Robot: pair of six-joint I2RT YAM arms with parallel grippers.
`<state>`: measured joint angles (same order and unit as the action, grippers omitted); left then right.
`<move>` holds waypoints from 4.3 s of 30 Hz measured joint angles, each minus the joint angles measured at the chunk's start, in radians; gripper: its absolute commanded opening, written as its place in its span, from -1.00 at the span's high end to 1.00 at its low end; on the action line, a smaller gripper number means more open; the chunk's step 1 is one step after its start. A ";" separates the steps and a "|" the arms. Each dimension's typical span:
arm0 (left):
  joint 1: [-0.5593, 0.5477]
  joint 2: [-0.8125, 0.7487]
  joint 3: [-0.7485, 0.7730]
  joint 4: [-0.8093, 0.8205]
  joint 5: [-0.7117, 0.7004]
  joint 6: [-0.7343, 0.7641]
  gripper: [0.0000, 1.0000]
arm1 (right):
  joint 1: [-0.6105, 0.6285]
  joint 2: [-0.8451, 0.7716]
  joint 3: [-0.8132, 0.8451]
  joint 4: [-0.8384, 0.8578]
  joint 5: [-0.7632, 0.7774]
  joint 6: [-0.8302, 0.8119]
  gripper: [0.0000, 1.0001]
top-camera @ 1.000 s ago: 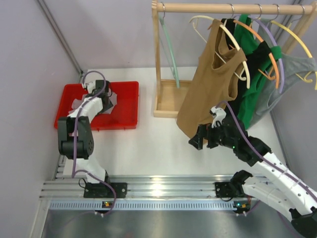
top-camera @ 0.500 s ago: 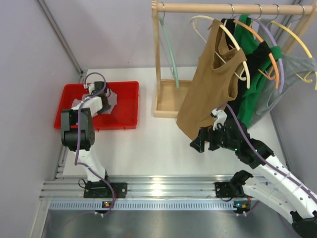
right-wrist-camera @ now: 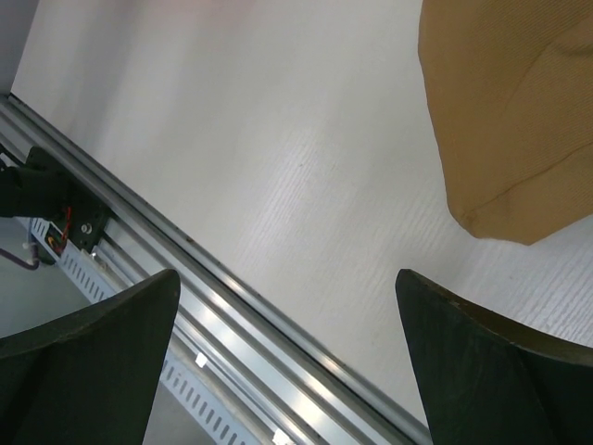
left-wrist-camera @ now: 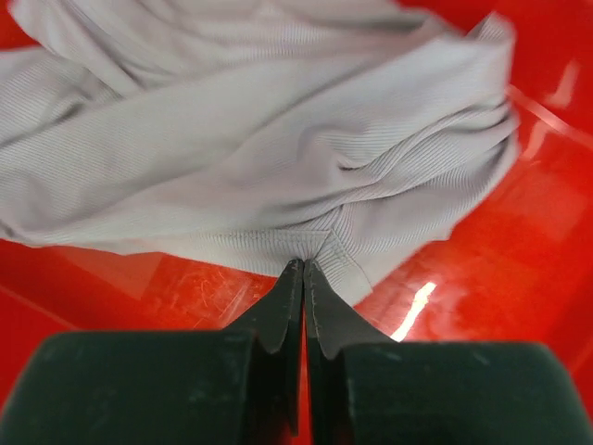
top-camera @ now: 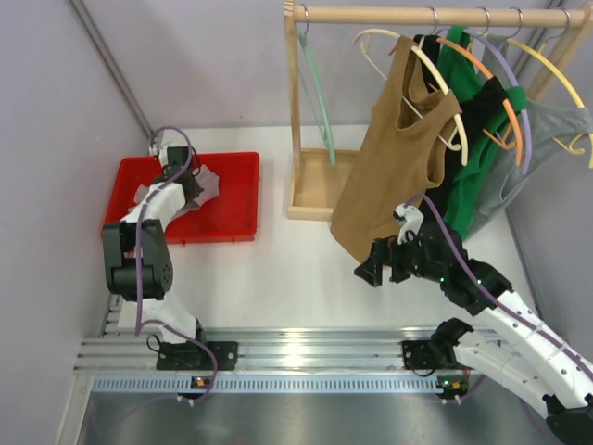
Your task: Place the tank top on the hanger
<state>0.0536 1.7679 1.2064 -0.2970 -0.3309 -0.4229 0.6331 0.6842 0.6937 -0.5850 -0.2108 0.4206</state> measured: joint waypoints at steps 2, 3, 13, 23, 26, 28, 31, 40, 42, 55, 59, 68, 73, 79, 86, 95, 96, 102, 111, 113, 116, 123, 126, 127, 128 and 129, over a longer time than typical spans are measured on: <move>0.000 -0.039 0.003 0.005 -0.008 0.013 0.84 | 0.000 0.000 0.000 0.000 -0.003 0.000 -0.99; 0.000 -0.046 0.008 0.005 -0.012 0.018 0.80 | 0.000 0.000 0.000 0.000 -0.003 0.000 -0.99; 0.002 -0.026 0.042 0.000 -0.017 0.028 0.77 | 0.000 -0.008 0.000 -0.001 -0.011 0.001 -1.00; 0.003 0.054 0.089 -0.002 -0.019 0.051 0.07 | 0.000 -0.003 0.000 -0.004 -0.027 0.000 -0.99; 0.005 0.119 0.090 0.002 -0.014 0.057 0.07 | 0.000 -0.003 0.000 -0.008 -0.027 0.000 -0.99; 0.005 0.159 0.090 0.003 -0.013 0.059 0.13 | 0.000 -0.003 0.000 -0.008 -0.028 0.000 -0.99; 0.006 0.192 0.094 0.008 -0.017 0.055 0.75 | 0.000 -0.004 0.000 -0.011 -0.028 -0.002 -1.00; 0.001 0.117 0.093 -0.003 0.003 0.078 1.00 | 0.000 -0.023 0.000 -0.015 -0.031 -0.001 -0.99; -0.006 0.039 0.072 -0.011 0.005 0.086 1.00 | 0.000 -0.023 0.000 -0.015 -0.031 -0.001 -1.00; -0.214 -0.530 0.034 -0.032 -0.019 0.123 1.00 | 0.000 0.020 0.000 -0.013 -0.038 -0.002 -0.99; -0.294 -0.571 0.090 -0.099 -0.050 0.144 1.00 | 0.000 0.033 0.002 -0.013 -0.037 -0.009 -0.99; -0.537 -0.612 0.369 -0.187 -0.105 0.212 1.00 | 0.000 0.072 0.034 -0.008 -0.021 -0.019 -1.00; -0.581 -0.623 0.498 -0.257 -0.104 0.204 1.00 | 0.000 0.089 0.064 -0.008 -0.013 -0.028 -1.00; -0.631 -0.634 0.515 -0.354 -0.078 0.136 1.00 | 0.000 0.092 0.090 -0.013 0.003 -0.029 -1.00; -0.857 -0.670 0.194 -0.362 -0.126 -0.037 1.00 | 0.000 0.076 0.094 -0.028 0.027 -0.026 -1.00; -1.147 -0.449 -0.063 -0.263 -0.171 -0.269 1.00 | 0.000 -0.020 0.092 -0.072 0.079 0.005 -0.99; -1.157 -0.410 -0.069 -0.234 -0.159 -0.285 1.00 | 0.000 -0.034 0.091 -0.074 0.082 0.011 -1.00; -1.172 -0.230 -0.066 -0.102 -0.059 -0.307 0.96 | 0.000 -0.112 0.043 -0.074 0.082 0.053 -0.99; -1.138 -0.210 -0.061 -0.092 -0.042 -0.308 0.15 | 0.029 -0.122 -0.066 -0.036 0.013 0.103 -0.93; -1.108 -0.264 -0.086 -0.094 -0.044 -0.309 0.11 | 0.066 -0.105 -0.071 -0.018 0.015 0.115 -0.92; -1.059 -0.376 -0.146 -0.103 -0.044 -0.311 0.11 | 0.177 -0.047 -0.072 0.028 0.063 0.135 -0.89; -0.956 -0.639 -0.262 -0.188 -0.093 -0.362 0.21 | 0.455 0.225 -0.027 0.138 0.224 0.181 -0.62; -0.944 -0.739 -0.281 -0.243 -0.137 -0.380 0.21 | 0.500 0.405 0.034 0.201 0.260 0.202 -0.54; -0.943 -0.771 -0.282 -0.260 -0.151 -0.385 0.21 | 0.506 0.459 0.055 0.220 0.267 0.211 -0.53; -0.943 -0.801 -0.282 -0.274 -0.166 -0.388 0.21 | 0.510 0.511 0.079 0.235 0.274 0.216 -0.51; -0.943 -0.830 -0.281 -0.288 -0.179 -0.392 0.21 | 0.513 0.556 0.098 0.254 0.281 0.220 -0.50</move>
<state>-0.8894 0.9379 0.9253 -0.5854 -0.5102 -0.8146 1.1458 1.2400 0.7918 -0.3305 0.0700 0.6403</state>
